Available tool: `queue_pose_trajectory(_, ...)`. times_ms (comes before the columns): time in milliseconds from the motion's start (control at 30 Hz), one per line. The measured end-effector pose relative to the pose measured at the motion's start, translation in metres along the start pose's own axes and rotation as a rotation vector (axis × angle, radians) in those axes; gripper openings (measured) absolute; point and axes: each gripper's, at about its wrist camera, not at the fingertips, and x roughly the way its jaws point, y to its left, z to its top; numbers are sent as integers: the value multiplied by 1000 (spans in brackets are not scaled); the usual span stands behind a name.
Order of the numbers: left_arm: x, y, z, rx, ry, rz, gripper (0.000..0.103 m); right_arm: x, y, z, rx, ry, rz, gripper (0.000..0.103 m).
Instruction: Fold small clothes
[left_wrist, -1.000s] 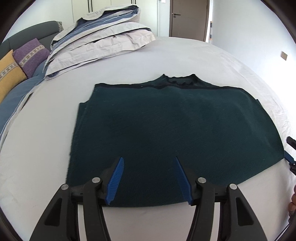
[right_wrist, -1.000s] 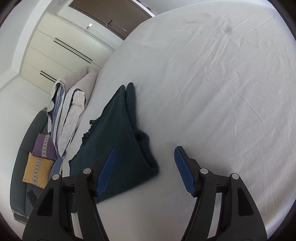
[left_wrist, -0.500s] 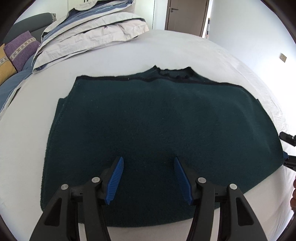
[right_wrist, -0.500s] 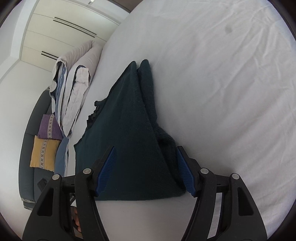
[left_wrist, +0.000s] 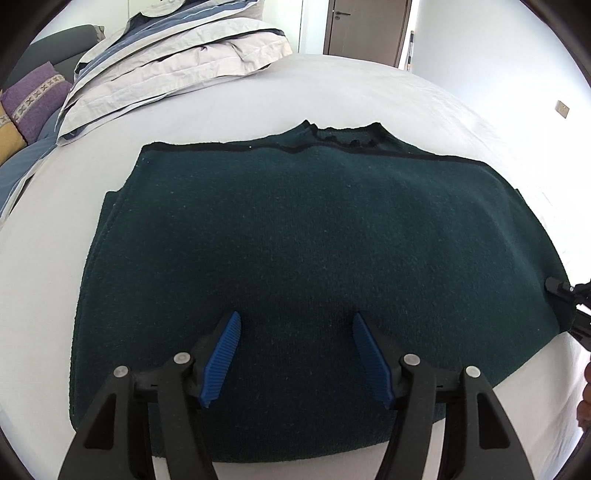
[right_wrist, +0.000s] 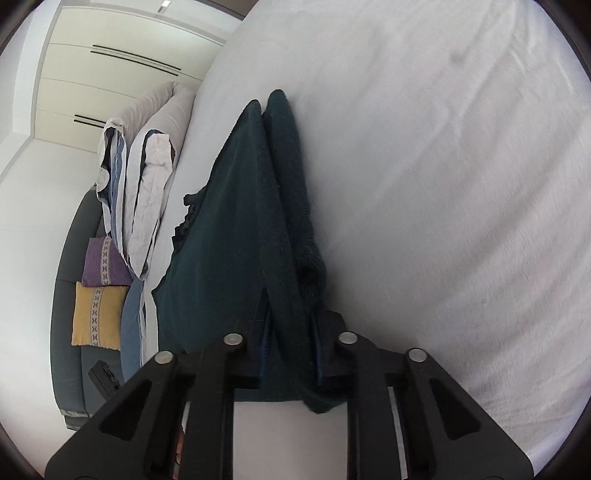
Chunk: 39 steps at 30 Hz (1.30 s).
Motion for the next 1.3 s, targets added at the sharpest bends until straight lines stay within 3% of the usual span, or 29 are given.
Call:
queue_pose_trajectory(167, -2, 3, 3, -18, 11, -22, 68, 5, 12, -4, -51, -37, -66, 10)
queue_pose_trajectory(400, -12, 22, 9, -100, -8, -161, 67, 7, 44, -9, -140, -75, -174, 10)
queue_pose_trajectory(533, -15, 36, 15, -140, -16, -236, 54, 8, 80, -12, -217, -87, -220, 9)
queue_pose_trajectory(733, -24, 80, 24, -284, -50, -338, 51, 37, 213, -55, -600, -83, -278, 9)
queue_pose_trajectory(800, -24, 101, 26, -360, -57, -383, 51, 68, 261, -90, -781, -17, -263, 9)
queue_pose_trajectory(867, -23, 114, 26, -405, -51, -413, 60, 110, 284, -123, -915, 82, -287, 9)
queue_pose_trajectory(1000, -18, 124, 27, -462, -2, -507, 64, 149, 283, -144, -896, 155, -263, 9)
queue_pose_trajectory(1300, 12, 88, 56, -431, 134, -585, 70, 138, 265, -157, -926, 124, -250, 9)
